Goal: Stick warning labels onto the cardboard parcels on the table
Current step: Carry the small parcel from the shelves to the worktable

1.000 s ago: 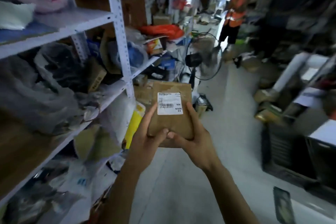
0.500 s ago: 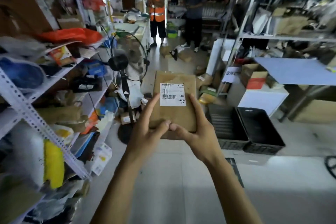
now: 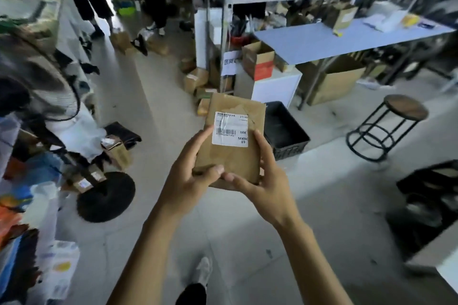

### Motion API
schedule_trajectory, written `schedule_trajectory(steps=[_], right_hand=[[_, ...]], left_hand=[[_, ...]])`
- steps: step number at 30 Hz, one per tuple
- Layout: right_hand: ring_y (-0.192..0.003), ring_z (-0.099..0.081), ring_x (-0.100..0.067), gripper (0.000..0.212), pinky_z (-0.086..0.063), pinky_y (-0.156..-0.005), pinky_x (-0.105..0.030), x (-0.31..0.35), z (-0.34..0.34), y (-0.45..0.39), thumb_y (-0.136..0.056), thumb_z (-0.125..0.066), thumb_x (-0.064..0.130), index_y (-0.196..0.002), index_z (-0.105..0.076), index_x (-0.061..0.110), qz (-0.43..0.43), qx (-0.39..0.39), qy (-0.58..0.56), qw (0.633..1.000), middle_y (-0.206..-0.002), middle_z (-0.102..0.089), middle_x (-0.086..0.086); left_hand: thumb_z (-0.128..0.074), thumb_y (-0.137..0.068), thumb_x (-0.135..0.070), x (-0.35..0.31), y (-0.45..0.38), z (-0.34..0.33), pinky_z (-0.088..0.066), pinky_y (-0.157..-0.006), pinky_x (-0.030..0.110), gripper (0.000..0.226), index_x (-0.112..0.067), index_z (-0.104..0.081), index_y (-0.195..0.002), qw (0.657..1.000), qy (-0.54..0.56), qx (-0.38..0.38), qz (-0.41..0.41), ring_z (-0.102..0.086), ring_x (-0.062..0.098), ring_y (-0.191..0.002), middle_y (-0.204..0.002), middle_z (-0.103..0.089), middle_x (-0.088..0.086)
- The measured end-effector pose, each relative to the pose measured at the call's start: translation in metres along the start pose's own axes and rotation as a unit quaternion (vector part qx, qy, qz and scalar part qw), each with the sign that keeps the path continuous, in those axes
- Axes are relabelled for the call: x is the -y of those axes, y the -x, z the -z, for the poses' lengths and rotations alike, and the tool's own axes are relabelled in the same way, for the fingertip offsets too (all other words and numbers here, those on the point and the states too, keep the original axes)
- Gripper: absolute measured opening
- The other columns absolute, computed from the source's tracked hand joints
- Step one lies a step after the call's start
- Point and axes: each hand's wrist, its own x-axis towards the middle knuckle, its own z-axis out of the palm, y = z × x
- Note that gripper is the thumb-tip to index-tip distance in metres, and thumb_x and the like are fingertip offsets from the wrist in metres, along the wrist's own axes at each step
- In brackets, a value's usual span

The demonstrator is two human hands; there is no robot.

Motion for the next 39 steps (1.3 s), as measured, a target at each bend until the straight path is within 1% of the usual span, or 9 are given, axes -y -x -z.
schedule_trajectory(steps=[4,10,16,21,26,28,31,37,39], right_hand=[[-0.124,-0.060,-0.015,0.100,-0.057,-0.093,-0.045,-0.009,0.006,-0.044,-0.065,-0.079,0.061,-0.148,-0.023,0.055,-0.036,-0.049,0.003,0.998,-0.145,-0.051,0.015],[-0.124,-0.060,-0.012,0.098,-0.057,-0.094,-0.043,-0.021,0.038,-0.086,-0.065,-0.081,0.056,-0.146,-0.026,0.056,-0.083,-0.162,-0.016,0.983,-0.143,-0.052,0.021],[-0.103,-0.064,0.010,0.096,-0.057,-0.078,-0.018,-0.045,0.087,-0.101,-0.072,-0.087,0.030,-0.148,-0.032,0.049,-0.127,-0.273,-0.060,0.952,-0.128,-0.056,0.027],[-0.115,-0.058,0.008,0.096,-0.054,-0.093,-0.022,-0.078,0.143,-0.119,-0.070,-0.087,0.035,-0.147,-0.032,0.049,-0.137,-0.309,-0.061,0.939,-0.125,-0.054,0.041],[-0.125,-0.047,0.015,0.098,-0.043,-0.098,-0.008,-0.118,0.217,-0.144,-0.067,-0.088,0.039,-0.148,-0.034,0.044,-0.119,-0.350,-0.062,0.927,-0.140,-0.050,0.030],[-0.125,-0.047,0.016,0.099,-0.043,-0.098,-0.008,-0.130,0.249,-0.156,-0.064,-0.089,0.041,-0.147,-0.035,0.044,-0.114,-0.352,-0.058,0.927,-0.139,-0.050,0.032],[-0.126,-0.046,0.015,0.100,-0.041,-0.099,-0.006,-0.145,0.292,-0.173,-0.063,-0.089,0.041,-0.148,-0.035,0.043,-0.110,-0.337,-0.053,0.934,-0.136,-0.048,0.036],[-0.134,-0.042,0.010,0.100,-0.038,-0.108,-0.020,-0.178,0.346,-0.207,-0.065,-0.088,0.042,-0.149,-0.034,0.040,-0.117,-0.335,-0.047,0.934,-0.144,-0.047,0.028],[-0.134,-0.041,0.011,0.101,-0.038,-0.108,-0.018,-0.193,0.363,-0.219,-0.065,-0.088,0.042,-0.150,-0.033,0.038,-0.125,-0.339,-0.046,0.931,-0.146,-0.046,0.026]], left_hand=[[-0.059,-0.086,-0.022,0.015,-0.070,-0.006,-0.049,-0.107,0.036,0.066,-0.049,-0.039,-0.143,0.996,0.032,0.080,-0.002,-0.047,0.005,-0.136,-0.150,-0.046,-0.016],[-0.058,-0.086,-0.017,0.020,-0.162,-0.045,-0.036,-0.117,0.036,0.066,-0.043,-0.041,-0.144,0.979,0.045,0.195,-0.032,-0.038,-0.001,-0.141,-0.152,-0.043,-0.019],[-0.059,-0.086,-0.018,0.020,-0.218,-0.114,-0.041,-0.114,0.043,0.067,-0.037,-0.039,-0.147,0.953,0.050,0.293,-0.055,-0.041,0.012,-0.143,-0.154,-0.042,-0.007],[-0.060,-0.084,-0.022,0.021,-0.255,-0.186,-0.040,-0.115,0.043,0.067,-0.032,-0.040,-0.147,0.946,0.039,0.314,-0.077,-0.040,0.013,-0.143,-0.153,-0.042,-0.007],[-0.057,-0.085,-0.025,0.011,-0.288,-0.277,-0.038,-0.116,0.042,0.066,-0.031,-0.039,-0.148,0.941,0.033,0.320,-0.105,-0.038,0.009,-0.144,-0.154,-0.041,-0.008],[-0.056,-0.086,-0.020,0.006,-0.302,-0.309,-0.036,-0.118,0.038,0.066,-0.030,-0.039,-0.148,0.942,0.032,0.315,-0.108,-0.036,0.005,-0.144,-0.154,-0.041,-0.010],[-0.057,-0.085,-0.025,0.003,-0.327,-0.346,-0.038,-0.116,0.044,0.066,-0.031,-0.038,-0.148,0.943,0.048,0.311,-0.105,-0.036,0.010,-0.145,-0.154,-0.040,-0.009],[-0.057,-0.083,-0.022,0.010,-0.369,-0.409,-0.038,-0.115,0.048,0.067,-0.025,-0.040,-0.148,0.946,0.056,0.306,-0.089,-0.038,0.018,-0.145,-0.153,-0.043,-0.001],[-0.058,-0.083,-0.016,0.014,-0.385,-0.431,-0.038,-0.116,0.047,0.067,-0.024,-0.041,-0.148,0.945,0.056,0.310,-0.086,-0.038,0.016,-0.144,-0.153,-0.043,-0.001]])
